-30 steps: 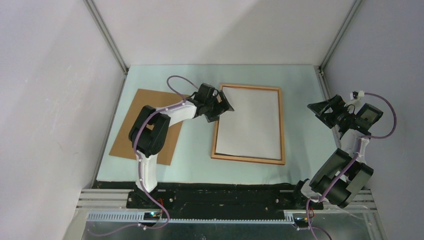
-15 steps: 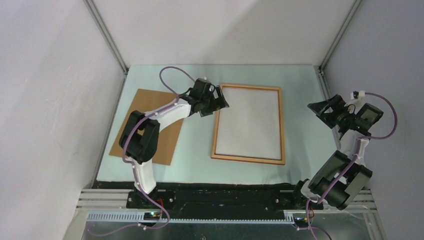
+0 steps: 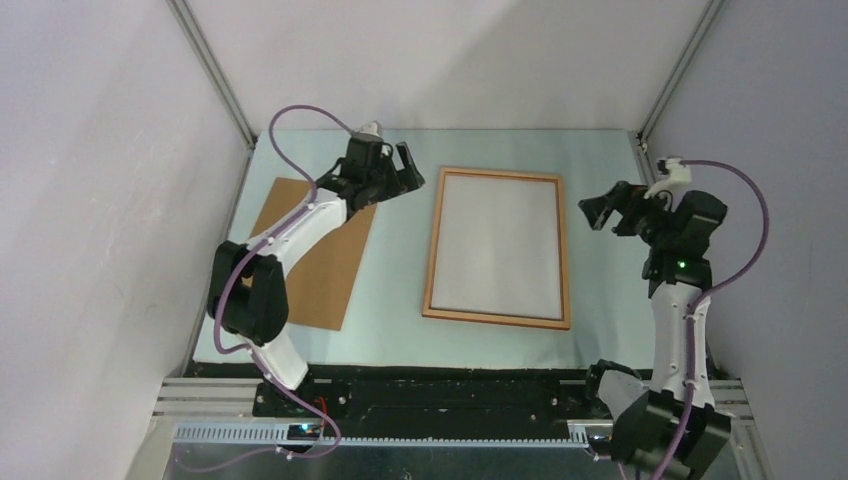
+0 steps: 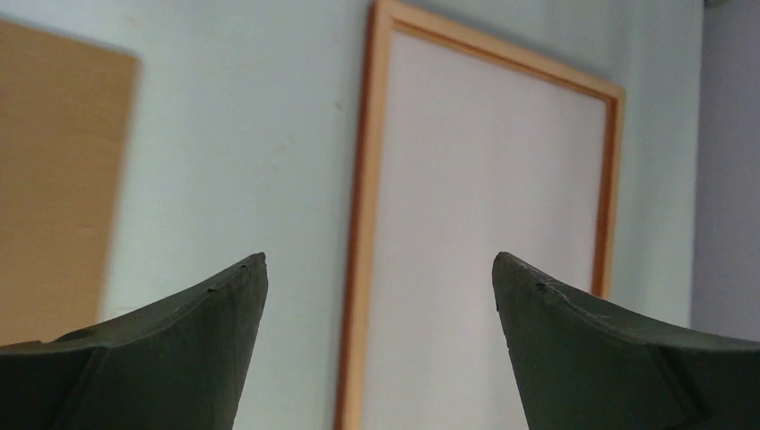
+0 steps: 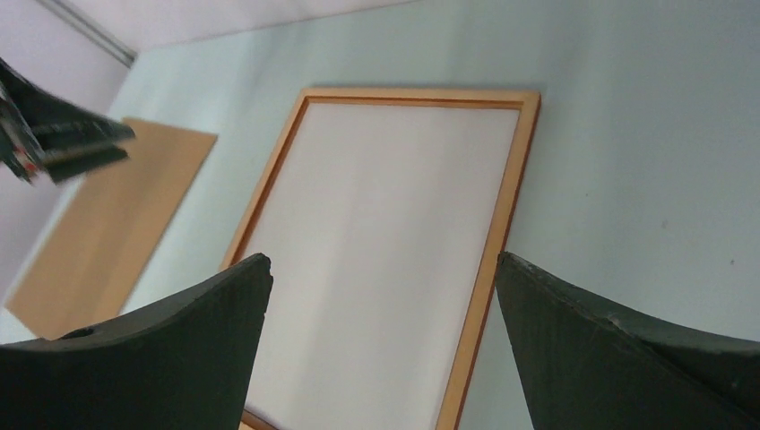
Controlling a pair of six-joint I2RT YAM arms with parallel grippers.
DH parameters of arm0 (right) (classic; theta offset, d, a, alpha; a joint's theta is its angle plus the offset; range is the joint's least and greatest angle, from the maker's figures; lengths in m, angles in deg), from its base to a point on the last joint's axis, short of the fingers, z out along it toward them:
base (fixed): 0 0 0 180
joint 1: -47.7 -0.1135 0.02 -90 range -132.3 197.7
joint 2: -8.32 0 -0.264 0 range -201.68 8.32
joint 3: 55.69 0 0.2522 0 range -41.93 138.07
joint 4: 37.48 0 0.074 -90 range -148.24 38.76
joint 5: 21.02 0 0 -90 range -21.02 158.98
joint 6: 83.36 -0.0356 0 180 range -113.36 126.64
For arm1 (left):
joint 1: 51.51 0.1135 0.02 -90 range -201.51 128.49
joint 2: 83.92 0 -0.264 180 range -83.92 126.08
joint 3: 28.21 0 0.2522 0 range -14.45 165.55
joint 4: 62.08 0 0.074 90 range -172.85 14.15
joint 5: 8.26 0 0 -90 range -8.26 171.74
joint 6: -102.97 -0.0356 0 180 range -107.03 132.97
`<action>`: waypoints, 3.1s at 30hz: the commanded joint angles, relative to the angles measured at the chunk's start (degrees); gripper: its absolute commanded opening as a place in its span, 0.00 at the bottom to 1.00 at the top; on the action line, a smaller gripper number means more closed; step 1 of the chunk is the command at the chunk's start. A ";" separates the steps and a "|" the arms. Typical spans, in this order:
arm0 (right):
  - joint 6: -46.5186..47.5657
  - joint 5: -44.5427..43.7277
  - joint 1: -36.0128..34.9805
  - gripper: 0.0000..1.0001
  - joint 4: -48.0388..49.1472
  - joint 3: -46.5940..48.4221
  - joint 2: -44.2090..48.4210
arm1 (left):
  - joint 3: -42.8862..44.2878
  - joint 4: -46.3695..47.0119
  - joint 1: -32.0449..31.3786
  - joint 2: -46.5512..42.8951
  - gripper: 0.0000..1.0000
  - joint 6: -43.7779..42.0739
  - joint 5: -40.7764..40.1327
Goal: Put the photo into the frame
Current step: Turn over the photo from the photo frame, then turn over the photo frame item at the center of the board.
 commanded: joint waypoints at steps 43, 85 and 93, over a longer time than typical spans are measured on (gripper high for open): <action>26.47 -34.25 -71.09 0.99 -13.85 39.21 -40.33 | -19.18 -14.96 41.73 -35.03 1.00 -42.56 -8.72; -22.52 -2.57 -64.65 0.99 -4.29 67.19 -85.13 | 3.98 -21.09 53.71 15.10 1.00 -55.76 7.17; -27.47 0.13 -64.24 0.99 -1.51 67.51 -87.28 | 6.14 -24.63 53.67 17.08 0.99 -57.70 11.62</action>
